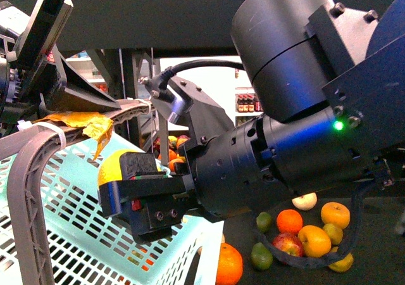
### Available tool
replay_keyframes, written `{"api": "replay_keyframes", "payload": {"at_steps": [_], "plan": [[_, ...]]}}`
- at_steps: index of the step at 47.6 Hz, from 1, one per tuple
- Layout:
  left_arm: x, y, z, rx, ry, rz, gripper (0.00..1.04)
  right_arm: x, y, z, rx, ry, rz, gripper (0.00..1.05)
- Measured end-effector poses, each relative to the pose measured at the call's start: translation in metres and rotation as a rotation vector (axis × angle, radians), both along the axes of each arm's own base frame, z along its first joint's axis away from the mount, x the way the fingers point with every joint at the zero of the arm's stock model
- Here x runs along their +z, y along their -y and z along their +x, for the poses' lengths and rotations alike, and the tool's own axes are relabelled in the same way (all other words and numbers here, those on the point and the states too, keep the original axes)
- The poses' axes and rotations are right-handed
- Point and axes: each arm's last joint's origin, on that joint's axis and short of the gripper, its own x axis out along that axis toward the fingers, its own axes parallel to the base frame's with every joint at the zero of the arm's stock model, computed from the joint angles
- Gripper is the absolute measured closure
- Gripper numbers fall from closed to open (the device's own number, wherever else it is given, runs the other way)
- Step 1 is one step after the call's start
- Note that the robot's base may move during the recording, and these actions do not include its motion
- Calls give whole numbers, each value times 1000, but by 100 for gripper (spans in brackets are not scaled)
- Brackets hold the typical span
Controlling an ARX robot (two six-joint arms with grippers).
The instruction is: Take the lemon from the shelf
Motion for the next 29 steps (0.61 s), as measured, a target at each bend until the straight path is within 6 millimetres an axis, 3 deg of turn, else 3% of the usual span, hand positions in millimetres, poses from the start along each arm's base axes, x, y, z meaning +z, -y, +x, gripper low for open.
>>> {"api": "replay_keyframes", "payload": {"at_steps": [11, 21, 29], "plan": [[0, 0, 0, 0, 0, 0, 92, 2, 4, 2, 1, 15, 7, 6], [-4, 0, 0, 3, -13, -1, 92, 23, 24, 4, -21, 59, 46, 8], [-4, 0, 0, 5, -14, 0, 92, 50, 54, 5, -55, 129, 106, 8]]}}
